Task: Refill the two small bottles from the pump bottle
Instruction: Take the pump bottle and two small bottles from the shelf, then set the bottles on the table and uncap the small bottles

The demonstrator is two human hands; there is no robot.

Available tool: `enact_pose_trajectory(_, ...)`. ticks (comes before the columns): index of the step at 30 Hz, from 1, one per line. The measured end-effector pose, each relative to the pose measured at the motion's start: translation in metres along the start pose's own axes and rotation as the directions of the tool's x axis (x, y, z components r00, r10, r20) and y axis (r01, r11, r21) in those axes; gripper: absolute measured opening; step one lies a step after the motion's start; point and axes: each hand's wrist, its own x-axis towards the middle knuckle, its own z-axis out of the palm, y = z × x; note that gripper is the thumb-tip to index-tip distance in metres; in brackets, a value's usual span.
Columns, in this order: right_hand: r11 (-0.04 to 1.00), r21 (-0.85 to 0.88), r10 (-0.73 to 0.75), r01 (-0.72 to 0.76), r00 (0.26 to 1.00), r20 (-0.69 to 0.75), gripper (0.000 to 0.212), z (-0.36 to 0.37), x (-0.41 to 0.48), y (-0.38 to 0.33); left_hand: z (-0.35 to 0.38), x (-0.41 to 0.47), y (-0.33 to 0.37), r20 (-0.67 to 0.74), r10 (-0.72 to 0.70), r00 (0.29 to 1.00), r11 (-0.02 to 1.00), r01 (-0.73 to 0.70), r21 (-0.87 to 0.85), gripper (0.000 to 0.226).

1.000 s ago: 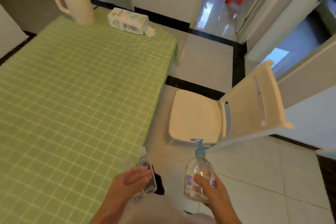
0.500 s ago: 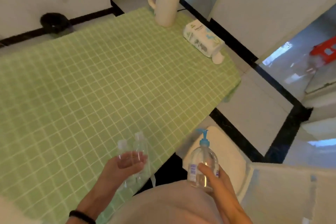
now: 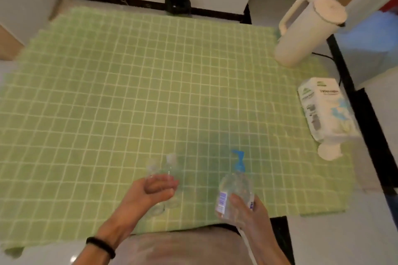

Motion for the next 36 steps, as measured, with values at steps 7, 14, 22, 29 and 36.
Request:
enact_pose_trajectory(7, 0.997, -0.029, -0.064, 0.066, 0.995, 0.078, 0.057, -0.105, 0.07, -0.019, 0.124, 0.064, 0.002, 0.013, 0.021, 1.0, 1.0, -0.021, 0.002, 0.061)
enact_pose_trajectory(14, 0.997, 0.017, -0.079, 0.078, 0.995, 0.069, 0.055, -0.156, 0.1, -0.01, 0.187, 0.1, 0.006, 0.05, 0.054, 0.997, 0.996, -0.058, 0.074, 0.052)
enact_pose_trajectory(22, 0.992, -0.015, -0.124, 0.125, 0.991, 0.049, 0.063, -0.163, 0.135, 0.023, 0.194, 0.131, -0.015, 0.048, 0.178, 0.983, 0.974, -0.183, 0.135, 0.051)
enact_pose_trajectory(29, 0.944, 0.022, -0.33, 0.329, 0.941, 0.077, 0.064, -0.161, 0.157, 0.033, 0.18, 0.147, -0.03, 0.07, 0.4, 0.914, 0.873, -0.403, 0.275, 0.051)
enact_pose_trajectory(36, 0.818, 0.174, -0.566, 0.548, 0.82, 0.081, 0.088, -0.166, 0.173, 0.06, 0.178, 0.163, -0.052, 0.16, 0.593, 0.789, 0.707, -0.606, 0.364, 0.05)
